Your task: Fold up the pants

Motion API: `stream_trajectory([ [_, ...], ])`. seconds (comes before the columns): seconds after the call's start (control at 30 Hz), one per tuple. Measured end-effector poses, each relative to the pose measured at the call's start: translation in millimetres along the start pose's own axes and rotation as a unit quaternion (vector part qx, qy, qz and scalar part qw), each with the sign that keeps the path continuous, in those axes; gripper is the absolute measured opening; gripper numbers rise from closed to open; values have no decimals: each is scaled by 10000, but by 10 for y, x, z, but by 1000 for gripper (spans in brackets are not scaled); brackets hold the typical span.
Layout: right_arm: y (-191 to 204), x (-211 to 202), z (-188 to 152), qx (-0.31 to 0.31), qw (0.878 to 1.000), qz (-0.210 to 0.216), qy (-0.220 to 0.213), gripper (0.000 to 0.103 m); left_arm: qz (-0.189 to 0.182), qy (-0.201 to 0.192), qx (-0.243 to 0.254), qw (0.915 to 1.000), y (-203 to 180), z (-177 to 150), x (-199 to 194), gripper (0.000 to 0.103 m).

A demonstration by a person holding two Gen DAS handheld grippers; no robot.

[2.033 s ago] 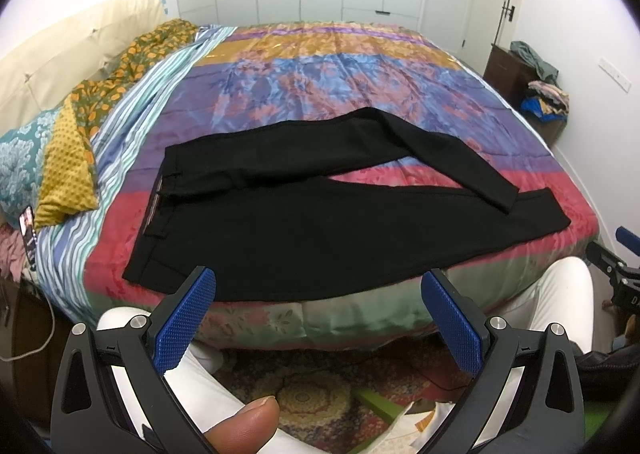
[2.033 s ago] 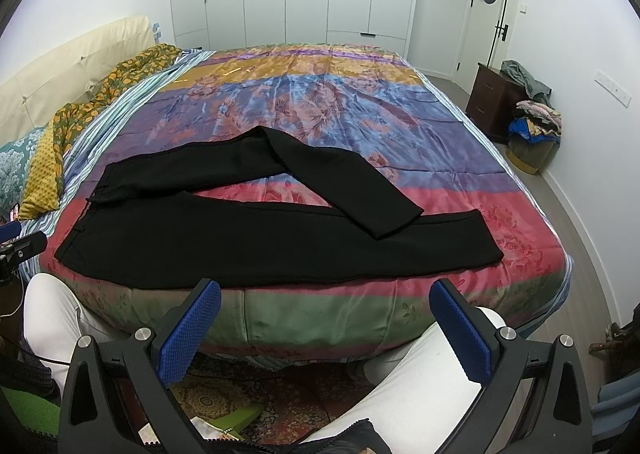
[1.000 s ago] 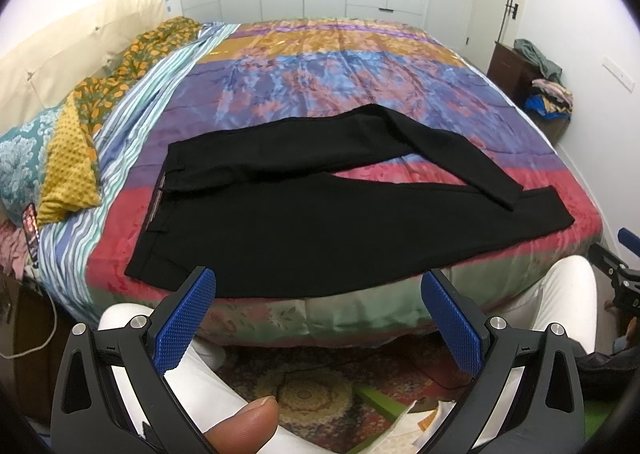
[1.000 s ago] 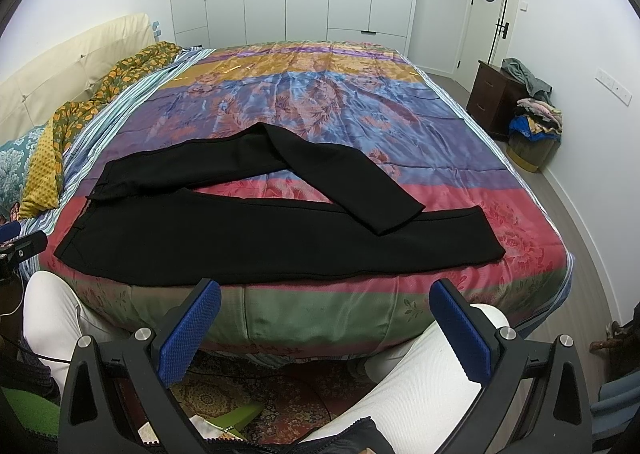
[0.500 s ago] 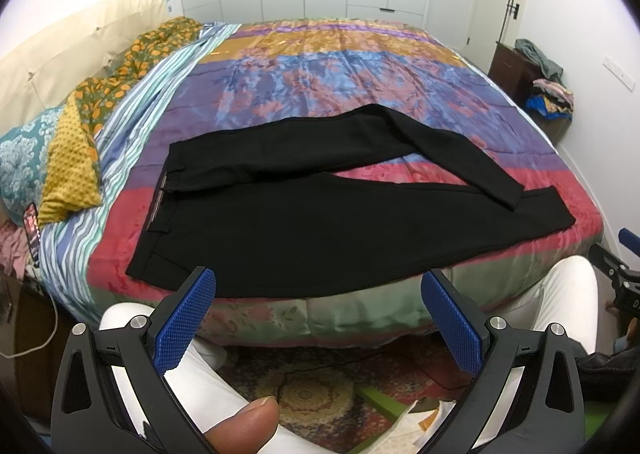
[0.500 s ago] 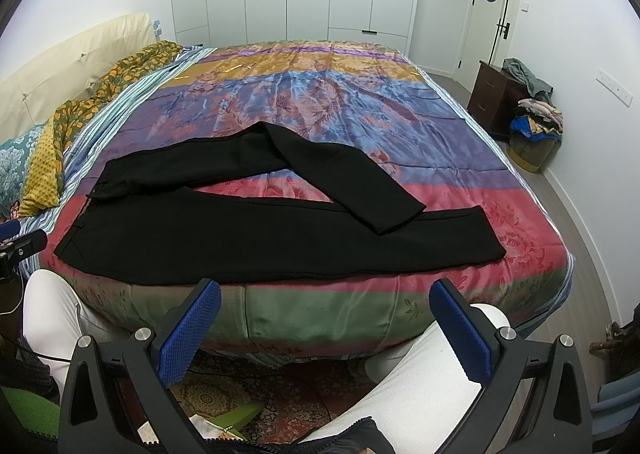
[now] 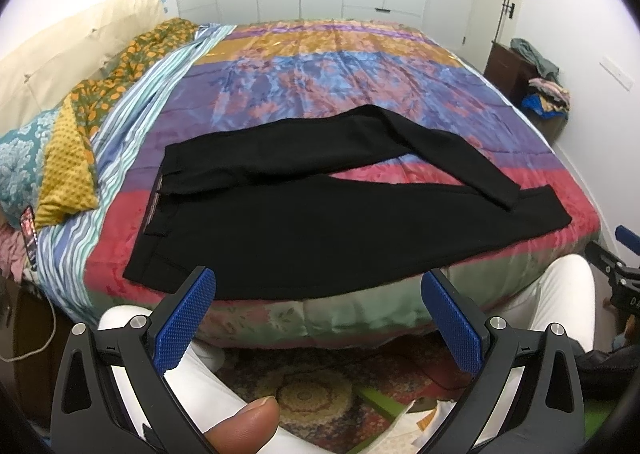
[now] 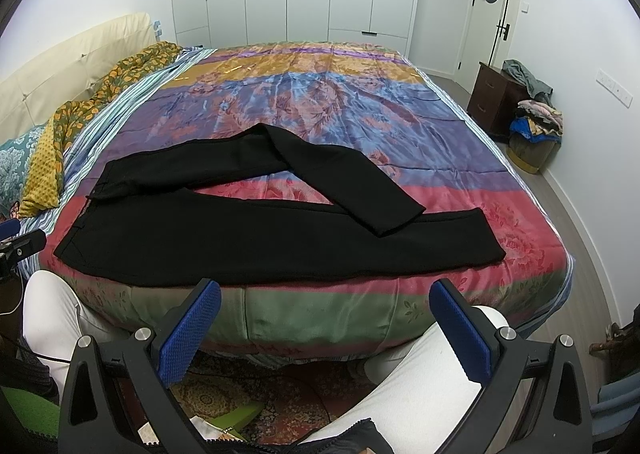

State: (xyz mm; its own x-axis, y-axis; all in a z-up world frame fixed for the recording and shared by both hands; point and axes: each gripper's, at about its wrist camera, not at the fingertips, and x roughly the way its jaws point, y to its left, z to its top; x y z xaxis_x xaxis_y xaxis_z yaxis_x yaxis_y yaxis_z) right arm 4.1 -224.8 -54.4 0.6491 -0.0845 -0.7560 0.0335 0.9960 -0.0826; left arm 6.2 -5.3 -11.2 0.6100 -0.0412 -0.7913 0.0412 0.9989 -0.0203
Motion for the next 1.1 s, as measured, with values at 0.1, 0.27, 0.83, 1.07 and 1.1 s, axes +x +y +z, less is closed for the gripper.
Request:
stream_trajectory([
  [0.1,4,-2,1,2,10000,-11,-10,103,5,-33,39,10000,-8,11,-10,103],
  [0.27,10,-7,36,23,10000,-52,-41,103,40,-117,89,9999,-20,23,-35,103],
  [0.83,-231,-70,127,36,9971,-426,-627,103,1013,-730,320,9917,62,50,-44,103],
  [1.07,-240,-28,121,-149,9980,-102,-604,103,726,-500,299,9957,15,28,22,103],
  [1.1,-247,-12,112,-68,9986,7,-524,103,675,-489,272,9962,12,26,20,103],
])
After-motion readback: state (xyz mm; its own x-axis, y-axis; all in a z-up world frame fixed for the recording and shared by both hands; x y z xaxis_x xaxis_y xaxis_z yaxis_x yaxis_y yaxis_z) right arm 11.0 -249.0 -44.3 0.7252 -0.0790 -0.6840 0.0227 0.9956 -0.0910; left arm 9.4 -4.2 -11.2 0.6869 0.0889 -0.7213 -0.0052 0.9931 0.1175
